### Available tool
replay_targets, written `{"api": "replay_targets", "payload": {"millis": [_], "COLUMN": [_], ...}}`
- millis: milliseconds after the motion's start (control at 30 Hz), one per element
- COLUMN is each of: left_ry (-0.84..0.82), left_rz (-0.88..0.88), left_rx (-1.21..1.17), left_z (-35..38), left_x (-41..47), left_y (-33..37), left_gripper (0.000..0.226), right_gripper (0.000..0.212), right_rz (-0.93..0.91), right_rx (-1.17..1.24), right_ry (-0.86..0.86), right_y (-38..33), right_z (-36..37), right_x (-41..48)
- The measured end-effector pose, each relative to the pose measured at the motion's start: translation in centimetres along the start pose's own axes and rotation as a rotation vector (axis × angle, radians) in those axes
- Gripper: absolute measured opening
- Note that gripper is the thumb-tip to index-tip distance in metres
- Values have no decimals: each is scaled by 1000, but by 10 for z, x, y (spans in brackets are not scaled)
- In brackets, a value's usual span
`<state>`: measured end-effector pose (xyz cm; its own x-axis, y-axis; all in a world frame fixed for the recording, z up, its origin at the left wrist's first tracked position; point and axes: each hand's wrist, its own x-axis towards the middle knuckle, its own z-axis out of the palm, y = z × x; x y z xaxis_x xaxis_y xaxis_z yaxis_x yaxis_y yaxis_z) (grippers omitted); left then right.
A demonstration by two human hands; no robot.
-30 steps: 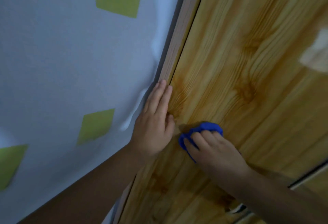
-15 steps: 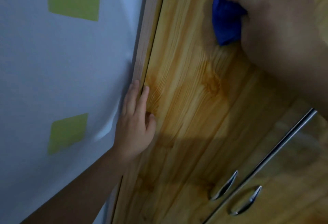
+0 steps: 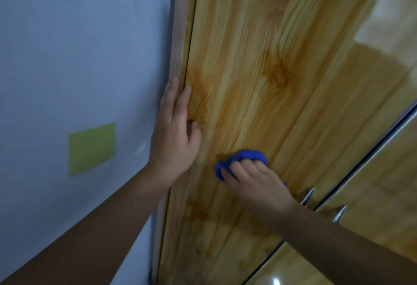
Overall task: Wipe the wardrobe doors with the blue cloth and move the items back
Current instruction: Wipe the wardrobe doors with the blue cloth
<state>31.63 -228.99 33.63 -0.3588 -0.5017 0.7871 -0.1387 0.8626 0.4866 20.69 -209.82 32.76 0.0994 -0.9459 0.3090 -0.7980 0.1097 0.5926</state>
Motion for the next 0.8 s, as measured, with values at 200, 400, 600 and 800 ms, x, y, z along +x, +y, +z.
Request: {"api": "replay_targets", "payload": {"millis": [200, 400, 600, 800], "left_ry": [-37, -53, -44, -107], "left_rz": [-10, 4, 91, 208], "left_rx": [12, 15, 28, -7], "left_z": [-16, -15, -1, 19], "left_x": [1, -1, -6, -15], "left_y": [4, 9, 33, 64], "left_gripper": [71, 72, 62, 56], "right_gripper": [38, 39, 28, 35], "right_rz": [-124, 114, 492, 616], "right_rx": [-82, -186, -133, 94], "right_ry": [-78, 263, 630, 398], "right_y": [14, 97, 161, 70], "right_z": [-20, -113, -141, -55], "right_x": [4, 62, 8, -48]}}
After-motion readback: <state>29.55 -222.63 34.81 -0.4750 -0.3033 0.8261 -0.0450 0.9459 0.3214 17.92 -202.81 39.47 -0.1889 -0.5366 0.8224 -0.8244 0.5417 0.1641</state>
